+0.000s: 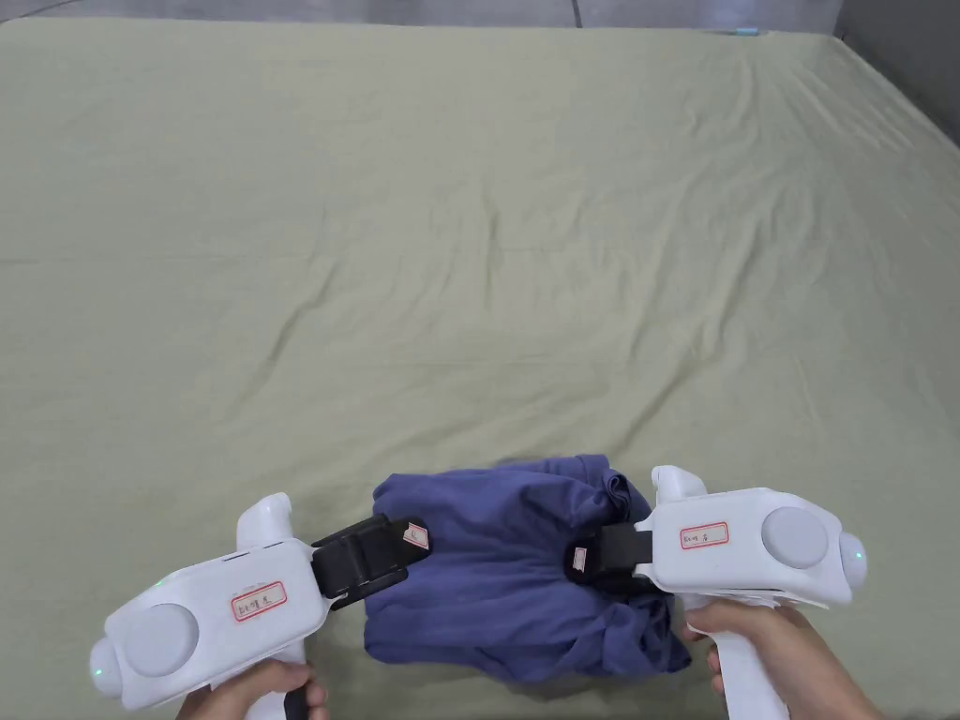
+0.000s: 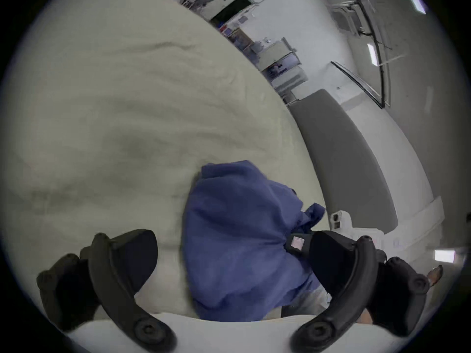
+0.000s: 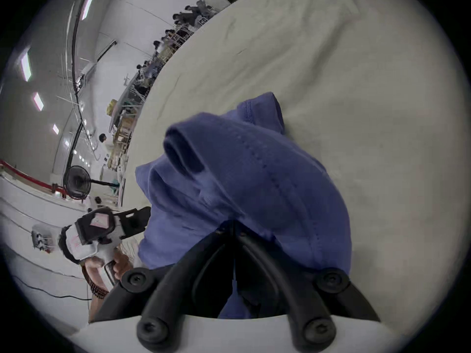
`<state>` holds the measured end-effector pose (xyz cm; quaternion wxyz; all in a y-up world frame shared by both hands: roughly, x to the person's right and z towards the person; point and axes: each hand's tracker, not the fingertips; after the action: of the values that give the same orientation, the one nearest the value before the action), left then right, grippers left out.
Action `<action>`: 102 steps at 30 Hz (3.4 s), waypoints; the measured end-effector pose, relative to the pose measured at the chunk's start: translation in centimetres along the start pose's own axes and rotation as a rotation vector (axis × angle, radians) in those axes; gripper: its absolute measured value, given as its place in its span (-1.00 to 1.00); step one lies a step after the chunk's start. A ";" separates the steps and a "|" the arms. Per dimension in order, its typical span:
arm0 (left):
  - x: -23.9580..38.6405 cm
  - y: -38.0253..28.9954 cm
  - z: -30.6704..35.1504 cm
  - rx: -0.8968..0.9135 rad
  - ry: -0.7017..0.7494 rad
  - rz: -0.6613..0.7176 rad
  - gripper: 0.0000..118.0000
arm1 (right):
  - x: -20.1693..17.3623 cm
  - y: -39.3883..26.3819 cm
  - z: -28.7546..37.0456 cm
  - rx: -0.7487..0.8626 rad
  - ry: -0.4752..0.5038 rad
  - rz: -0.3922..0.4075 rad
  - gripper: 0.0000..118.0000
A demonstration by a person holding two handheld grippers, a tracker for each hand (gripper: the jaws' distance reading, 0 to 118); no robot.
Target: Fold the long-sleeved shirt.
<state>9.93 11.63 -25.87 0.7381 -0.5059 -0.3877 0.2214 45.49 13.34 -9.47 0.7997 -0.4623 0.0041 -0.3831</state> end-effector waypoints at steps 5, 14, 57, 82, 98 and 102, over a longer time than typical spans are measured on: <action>-0.1 0.2 -1.9 0.009 -0.068 0.054 1.00 | -0.1 -0.2 0.0 0.005 0.000 -0.002 -0.92; 1.5 0.0 -3.9 -0.109 -0.197 0.039 1.00 | -0.4 -0.2 -0.1 -0.002 -0.011 0.007 -0.92; -29.7 24.5 28.9 0.216 0.162 -0.101 1.00 | -50.3 0.0 -30.3 0.317 0.080 0.930 -0.92; 18.5 14.5 11.5 0.823 0.273 -0.796 -1.00 | -24.3 8.8 12.7 0.910 -0.359 0.579 -0.92; 17.7 7.7 6.2 0.859 0.469 -0.826 -1.00 | -15.2 3.2 14.2 1.131 -0.590 0.563 -0.92; 15.5 7.0 5.9 0.842 0.432 -0.726 -1.00 | -13.3 2.1 12.9 1.102 -0.594 0.541 -0.92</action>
<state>15.03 28.95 -25.78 0.9658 -0.0386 -0.2557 -0.0183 42.02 31.61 -8.22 0.9532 -0.0557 -0.2958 0.0275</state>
